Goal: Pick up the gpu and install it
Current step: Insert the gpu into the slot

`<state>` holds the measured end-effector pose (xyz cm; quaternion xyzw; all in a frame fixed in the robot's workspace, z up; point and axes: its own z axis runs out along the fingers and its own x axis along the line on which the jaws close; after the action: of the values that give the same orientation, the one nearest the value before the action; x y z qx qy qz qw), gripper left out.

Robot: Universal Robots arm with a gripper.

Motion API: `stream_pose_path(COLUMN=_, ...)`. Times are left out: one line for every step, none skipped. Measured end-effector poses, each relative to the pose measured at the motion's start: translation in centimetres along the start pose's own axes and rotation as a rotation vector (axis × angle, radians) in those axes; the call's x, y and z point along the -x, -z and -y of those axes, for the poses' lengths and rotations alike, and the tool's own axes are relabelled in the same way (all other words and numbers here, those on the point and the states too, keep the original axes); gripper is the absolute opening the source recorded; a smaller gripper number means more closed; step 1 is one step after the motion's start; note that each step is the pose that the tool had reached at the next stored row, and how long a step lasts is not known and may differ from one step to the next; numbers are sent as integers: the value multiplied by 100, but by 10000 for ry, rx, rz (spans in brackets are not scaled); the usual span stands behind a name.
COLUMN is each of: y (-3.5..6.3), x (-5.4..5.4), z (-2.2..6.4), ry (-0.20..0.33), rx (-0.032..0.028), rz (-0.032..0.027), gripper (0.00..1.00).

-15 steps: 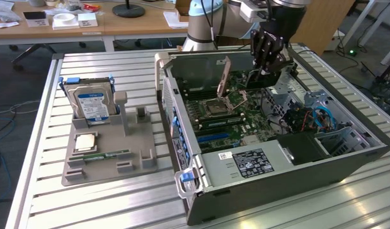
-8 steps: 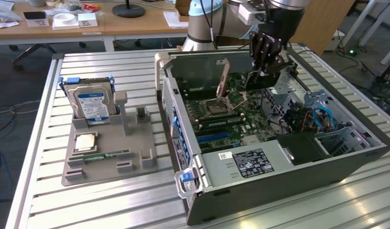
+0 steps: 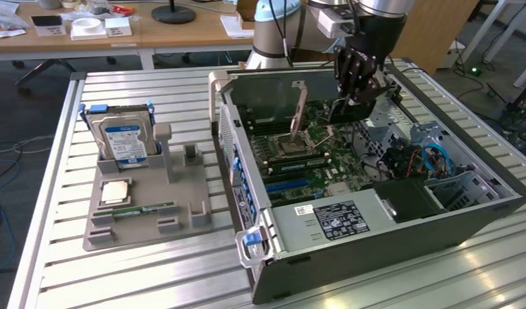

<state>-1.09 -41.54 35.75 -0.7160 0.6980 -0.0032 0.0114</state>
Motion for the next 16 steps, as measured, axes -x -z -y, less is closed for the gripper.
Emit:
stream_pose_path(y=-6, x=0, z=-5, ry=3, rx=-11, rz=0, gripper=26)
stream_pose_path(y=-13, x=0, z=-10, ry=6, rx=-24, rz=0, gripper=26)
stream_pose_path(y=-19, x=0, z=-15, ry=10, rx=-37, rz=-1, gripper=26)
stream_pose_path(y=-25, x=0, z=-20, ry=13, rx=-49, rz=-1, gripper=26)
stream_pose_path(y=-28, x=1, z=-24, ry=15, rx=-57, rz=-2, gripper=26)
stream_pose_path(y=-30, x=1, z=-26, ry=17, rx=-59, rz=-3, gripper=26)
stream_pose_path(y=-30, x=1, z=-27, ry=18, rx=-59, rz=-4, gripper=26)
stream_pose_path(y=-31, x=1, z=-26, ry=19, rx=-60, rz=-3, gripper=26)
stream_pose_path(y=-31, x=2, z=-27, ry=19, rx=-60, rz=-3, gripper=26)
stream_pose_path(y=-35, x=9, z=-31, ry=18, rx=-61, rz=-1, gripper=26)
stream_pose_path(y=-37, x=19, z=-33, ry=18, rx=-60, rz=-1, gripper=26)
stream_pose_path(y=-37, x=20, z=-33, ry=18, rx=-61, rz=-2, gripper=26)
stream_pose_path(y=-37, x=21, z=-33, ry=17, rx=-61, rz=-1, gripper=26)
stream_pose_path(y=-37, x=21, z=-33, ry=18, rx=-61, rz=-1, gripper=26)
stream_pose_path(y=-37, x=23, z=-33, ry=17, rx=-61, rz=-1, gripper=26)
stream_pose_path(y=-38, x=41, z=-33, ry=18, rx=-60, rz=-17, gripper=26)
